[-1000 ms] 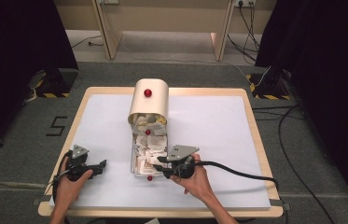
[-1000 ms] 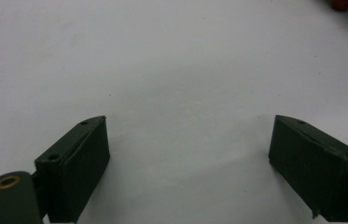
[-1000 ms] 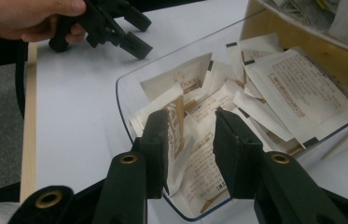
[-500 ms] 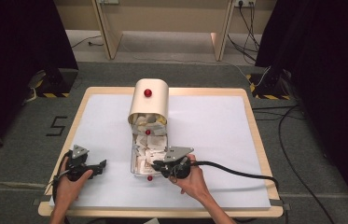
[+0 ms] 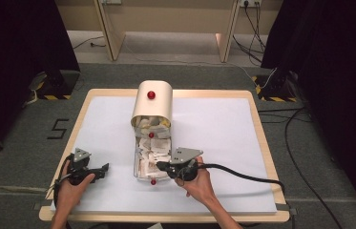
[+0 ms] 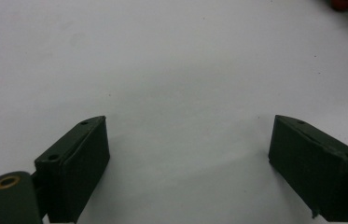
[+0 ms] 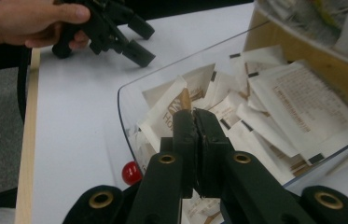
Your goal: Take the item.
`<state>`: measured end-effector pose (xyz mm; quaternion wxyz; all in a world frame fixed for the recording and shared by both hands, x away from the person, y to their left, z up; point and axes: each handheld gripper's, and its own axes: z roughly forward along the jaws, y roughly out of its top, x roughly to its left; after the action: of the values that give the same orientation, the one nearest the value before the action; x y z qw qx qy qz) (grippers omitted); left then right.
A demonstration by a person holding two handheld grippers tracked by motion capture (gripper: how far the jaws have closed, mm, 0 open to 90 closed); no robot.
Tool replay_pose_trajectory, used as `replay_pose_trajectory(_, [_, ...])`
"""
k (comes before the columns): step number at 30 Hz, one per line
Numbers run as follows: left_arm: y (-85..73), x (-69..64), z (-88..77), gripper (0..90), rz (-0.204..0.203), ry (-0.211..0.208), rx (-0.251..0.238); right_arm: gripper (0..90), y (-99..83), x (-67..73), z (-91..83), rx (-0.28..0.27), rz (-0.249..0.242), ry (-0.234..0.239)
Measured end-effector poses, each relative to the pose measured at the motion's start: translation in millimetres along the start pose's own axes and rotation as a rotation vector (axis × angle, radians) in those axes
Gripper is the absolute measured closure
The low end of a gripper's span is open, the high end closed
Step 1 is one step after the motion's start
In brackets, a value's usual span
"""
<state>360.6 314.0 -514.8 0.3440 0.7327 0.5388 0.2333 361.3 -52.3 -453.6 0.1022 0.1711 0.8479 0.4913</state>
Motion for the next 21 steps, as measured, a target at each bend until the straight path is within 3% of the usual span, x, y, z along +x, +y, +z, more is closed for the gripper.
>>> replay_pose_trajectory(8, [0.0, 0.1, 0.0, 11.6, 0.0, 0.0, 0.0, 88.3, 10.3, -7.6, -19.9, -0.069, 0.023, -0.031])
replay_pose_trajectory(21, [0.0, 0.1, 0.0, 11.5, 0.0, -0.001, 0.0, 88.3, 9.4, -35.1, -53.3, -0.115, 0.066, -0.132])
